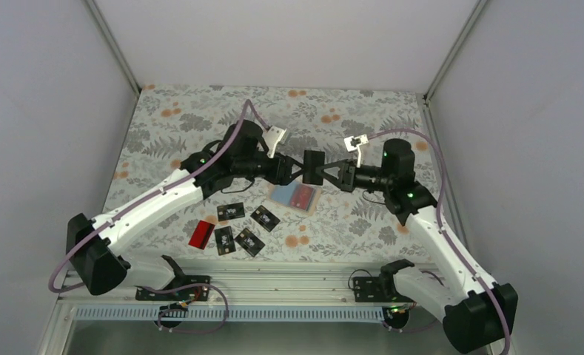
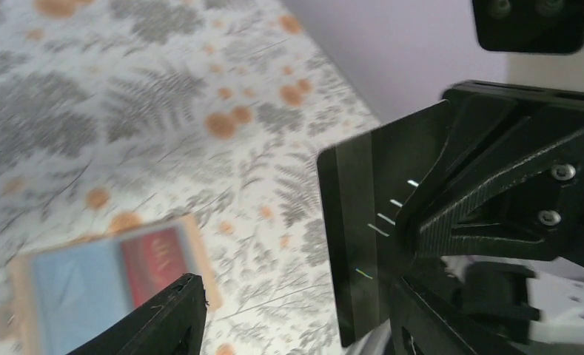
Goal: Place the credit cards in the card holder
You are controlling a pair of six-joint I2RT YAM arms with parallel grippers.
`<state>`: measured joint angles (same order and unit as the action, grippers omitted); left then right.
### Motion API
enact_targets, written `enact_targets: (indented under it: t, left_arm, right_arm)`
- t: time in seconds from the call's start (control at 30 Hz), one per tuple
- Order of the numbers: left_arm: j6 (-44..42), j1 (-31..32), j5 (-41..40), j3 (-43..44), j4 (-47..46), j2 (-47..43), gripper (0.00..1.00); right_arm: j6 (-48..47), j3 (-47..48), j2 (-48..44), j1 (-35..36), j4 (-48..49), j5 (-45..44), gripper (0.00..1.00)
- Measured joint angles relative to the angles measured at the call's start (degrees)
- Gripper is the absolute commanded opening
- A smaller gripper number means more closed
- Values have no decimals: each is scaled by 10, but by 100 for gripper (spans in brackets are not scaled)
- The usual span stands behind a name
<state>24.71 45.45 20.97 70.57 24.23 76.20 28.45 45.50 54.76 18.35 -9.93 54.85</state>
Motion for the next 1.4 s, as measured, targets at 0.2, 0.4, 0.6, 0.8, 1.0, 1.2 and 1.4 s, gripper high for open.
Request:
enact_targets:
  t: [0.2, 0.4, 0.6, 0.8, 1.0, 1.2, 1.4]
  left_arm:
    - [-1, 0, -113, -24, 42, 29, 64]
    - [-5, 0, -196, -59, 53, 76, 63]
    - [-9, 0, -245, -81, 48, 142, 62]
    - [-18, -1, -289, -76, 37, 218, 55]
    - [-25, -2, -330, -54, 26, 276, 42]
    - [-36, -4, -360, -36, 9, 309, 14]
    - [-46, -6, -373, -28, -6, 316, 2]
  right_arm:
    - [78, -70, 42, 0, -26, -80, 4]
    - [134, -102, 108, 6, -28, -100, 4]
    - [158, -96, 184, 24, -18, -115, 4]
    - [165, -74, 236, 37, -3, -125, 4]
    - [165, -64, 264, 43, 7, -130, 4]
    - [165, -63, 279, 45, 12, -131, 4]
    - [165, -60, 283, 47, 16, -132, 4]
